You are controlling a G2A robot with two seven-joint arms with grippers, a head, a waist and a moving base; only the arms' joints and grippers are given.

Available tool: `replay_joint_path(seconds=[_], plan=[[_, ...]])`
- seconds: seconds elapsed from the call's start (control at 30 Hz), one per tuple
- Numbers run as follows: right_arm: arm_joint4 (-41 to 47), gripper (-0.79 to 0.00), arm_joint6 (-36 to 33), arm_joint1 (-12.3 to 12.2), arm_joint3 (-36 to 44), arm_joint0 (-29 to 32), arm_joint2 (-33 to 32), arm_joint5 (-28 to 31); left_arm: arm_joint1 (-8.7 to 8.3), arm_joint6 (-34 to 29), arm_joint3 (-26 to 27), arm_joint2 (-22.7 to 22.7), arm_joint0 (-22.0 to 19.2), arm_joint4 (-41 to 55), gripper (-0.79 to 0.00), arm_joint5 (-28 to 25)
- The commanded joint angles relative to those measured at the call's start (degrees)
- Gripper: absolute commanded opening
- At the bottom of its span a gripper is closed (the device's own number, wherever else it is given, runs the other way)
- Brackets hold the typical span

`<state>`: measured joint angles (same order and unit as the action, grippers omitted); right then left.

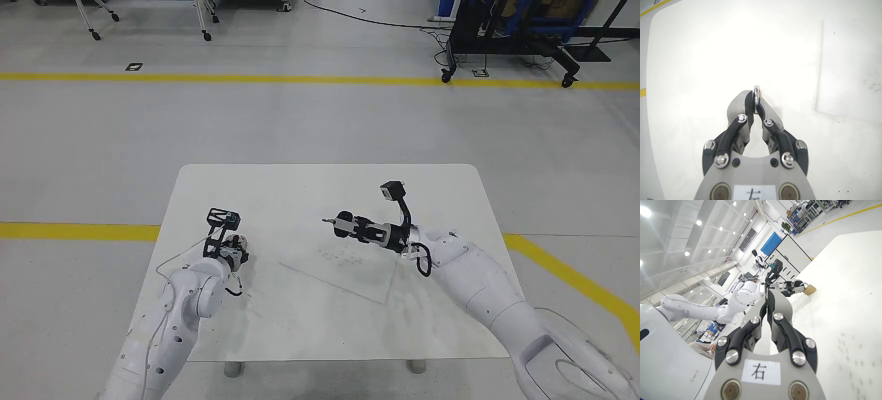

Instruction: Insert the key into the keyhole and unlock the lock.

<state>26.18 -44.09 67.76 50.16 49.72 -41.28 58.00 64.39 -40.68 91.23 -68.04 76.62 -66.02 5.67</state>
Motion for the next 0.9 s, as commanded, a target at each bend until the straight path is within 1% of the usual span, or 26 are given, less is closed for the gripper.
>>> replay_joint_path(seconds=[0.0,0.07,0.17,0.3,0.37,0.77,0.8,0.87], plan=[[0.0,-0.785,0.0,0.0,0.0,0.0,0.0,0.0,0.04,1.58,-0.15,-0.21,0.1,0.85,-0.785,-1.7],[0.0,-0.785,0.0,0.0,0.0,0.0,0.0,0.0,0.05,2.64,-0.7,-0.43,0.08,2.01,-0.785,-3.8],[0.0,-0.785,0.0,0.0,0.0,0.0,0.0,0.0,0.13,3.1,-2.5,-0.62,-0.64,2.57,-0.785,-5.02],[0.0,-0.785,0.0,0.0,0.0,0.0,0.0,0.0,0.25,4.1,-3.87,-0.47,-1.19,4.47,-0.785,-8.59],[0.0,-0.785,0.0,0.0,0.0,0.0,0.0,0.0,0.23,3.95,-4.24,-0.66,-1.37,4.78,-0.785,-9.55],[0.0,-0.785,0.0,0.0,0.0,0.0,0.0,0.0,0.34,1.6,-3.2,-0.45,-2.16,3.18,-0.785,-9.73],[0.0,-0.785,0.0,0.0,0.0,0.0,0.0,0.0,0.36,1.55,-3.1,-0.42,-2.2,3.13,-0.782,-9.72],[0.0,-0.785,0.0,0.0,0.0,0.0,0.0,0.0,0.4,1.39,-3.06,-0.35,-2.29,3.0,-0.751,-9.7]])
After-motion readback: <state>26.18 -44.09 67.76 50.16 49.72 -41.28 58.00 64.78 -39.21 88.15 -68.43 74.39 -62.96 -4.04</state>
